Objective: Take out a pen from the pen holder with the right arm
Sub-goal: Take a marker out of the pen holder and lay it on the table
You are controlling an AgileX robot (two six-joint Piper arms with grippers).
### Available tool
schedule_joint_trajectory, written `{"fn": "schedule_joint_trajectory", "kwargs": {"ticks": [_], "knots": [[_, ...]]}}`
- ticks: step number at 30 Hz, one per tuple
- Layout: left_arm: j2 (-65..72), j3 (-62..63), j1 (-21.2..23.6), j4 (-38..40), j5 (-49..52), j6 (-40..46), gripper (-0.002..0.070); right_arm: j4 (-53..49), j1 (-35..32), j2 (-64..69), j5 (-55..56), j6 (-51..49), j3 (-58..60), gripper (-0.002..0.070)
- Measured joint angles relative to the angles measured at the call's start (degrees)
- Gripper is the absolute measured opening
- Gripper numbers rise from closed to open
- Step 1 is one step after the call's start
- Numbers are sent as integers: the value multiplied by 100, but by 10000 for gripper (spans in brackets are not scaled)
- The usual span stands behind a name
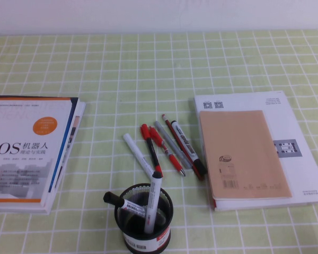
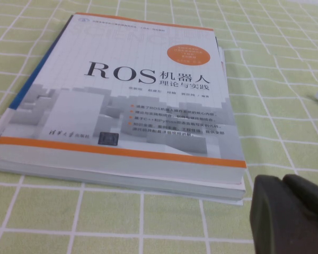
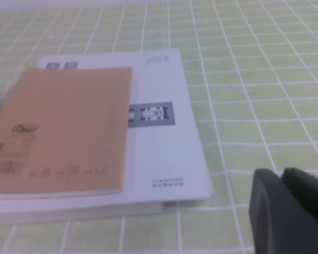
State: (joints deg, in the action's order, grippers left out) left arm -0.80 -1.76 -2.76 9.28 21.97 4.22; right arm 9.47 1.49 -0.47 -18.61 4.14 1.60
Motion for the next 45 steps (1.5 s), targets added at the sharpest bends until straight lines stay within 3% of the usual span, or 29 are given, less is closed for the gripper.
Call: {"fn": "schedule_joint_trajectory", "kwargs": {"ticks": [6,16,26,32,45], "knots": [[0,0,0,0,0,0,-8,619,0,0,365,0,0,-13],[0,0,0,0,0,0,-8,2494,0,0,880,0,0,-13],[0,0,0,0,0,0,-8,3182,0,0,1227,0,0,-12],[0,0,0,0,0,0,-8,3361,0,254,464,0,-463,-12],[0,0,0,0,0,0,-8,2032,0,2905,-2400,162,-2462,-12]]}}
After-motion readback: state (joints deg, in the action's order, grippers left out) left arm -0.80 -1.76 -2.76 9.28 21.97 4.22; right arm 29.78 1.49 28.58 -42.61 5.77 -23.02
